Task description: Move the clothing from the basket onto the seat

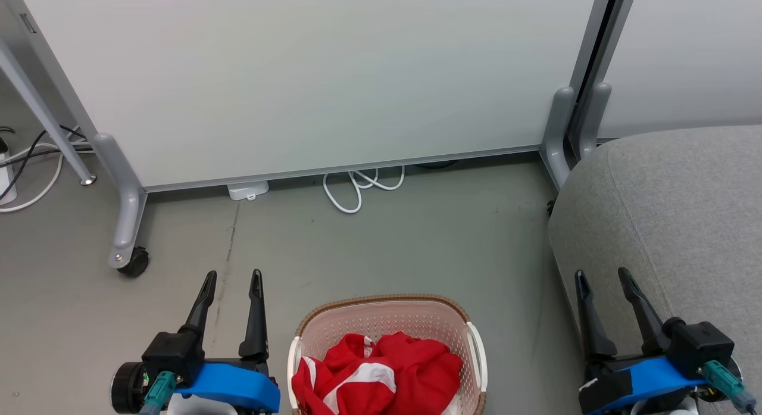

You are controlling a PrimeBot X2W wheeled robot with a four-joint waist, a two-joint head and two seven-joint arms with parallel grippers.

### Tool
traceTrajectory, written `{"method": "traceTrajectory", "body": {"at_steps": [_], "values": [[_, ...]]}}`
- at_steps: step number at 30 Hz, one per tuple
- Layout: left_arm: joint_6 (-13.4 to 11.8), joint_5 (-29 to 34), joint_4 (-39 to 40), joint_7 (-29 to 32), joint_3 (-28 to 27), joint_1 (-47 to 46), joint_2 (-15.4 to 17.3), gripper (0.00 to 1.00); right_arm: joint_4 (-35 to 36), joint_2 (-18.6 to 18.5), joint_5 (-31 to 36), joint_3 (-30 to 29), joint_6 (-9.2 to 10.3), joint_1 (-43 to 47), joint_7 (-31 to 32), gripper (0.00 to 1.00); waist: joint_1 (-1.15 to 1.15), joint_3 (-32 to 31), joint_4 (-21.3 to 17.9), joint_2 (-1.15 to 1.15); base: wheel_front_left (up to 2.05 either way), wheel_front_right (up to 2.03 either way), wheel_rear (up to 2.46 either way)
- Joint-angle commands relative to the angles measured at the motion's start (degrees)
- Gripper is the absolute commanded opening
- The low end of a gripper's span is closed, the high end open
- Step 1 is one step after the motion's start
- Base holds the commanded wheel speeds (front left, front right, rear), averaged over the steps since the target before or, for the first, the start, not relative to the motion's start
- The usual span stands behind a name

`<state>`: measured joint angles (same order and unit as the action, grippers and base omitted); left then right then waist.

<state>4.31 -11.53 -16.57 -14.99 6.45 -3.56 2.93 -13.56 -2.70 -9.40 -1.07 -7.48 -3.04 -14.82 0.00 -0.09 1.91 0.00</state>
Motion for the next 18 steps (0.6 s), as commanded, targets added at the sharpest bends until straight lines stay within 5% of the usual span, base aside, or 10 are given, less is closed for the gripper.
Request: {"method": "traceTrajectory", "body": {"at_steps": [1, 18], "values": [[-0.3, 0.1, 0.2, -0.3, 0.0, 0.1, 0.0, 1.0, -0.1, -0.3, -0.2, 0.1, -0.03, 0.3, -0.3, 1.0, 0.0, 0.0, -0.1, 0.0, 0.0, 0.0, 0.0], [-0.5, 0.3, -0.8, -0.2, 0.3, -1.7, 0.0, 1.0, 1.3, -0.3, -0.8, 2.1, -0.03, -2.6, -0.3, 1.0, 0.0, 5.0, -2.9, 0.0, 0.0, 0.0, 0.0]]}}
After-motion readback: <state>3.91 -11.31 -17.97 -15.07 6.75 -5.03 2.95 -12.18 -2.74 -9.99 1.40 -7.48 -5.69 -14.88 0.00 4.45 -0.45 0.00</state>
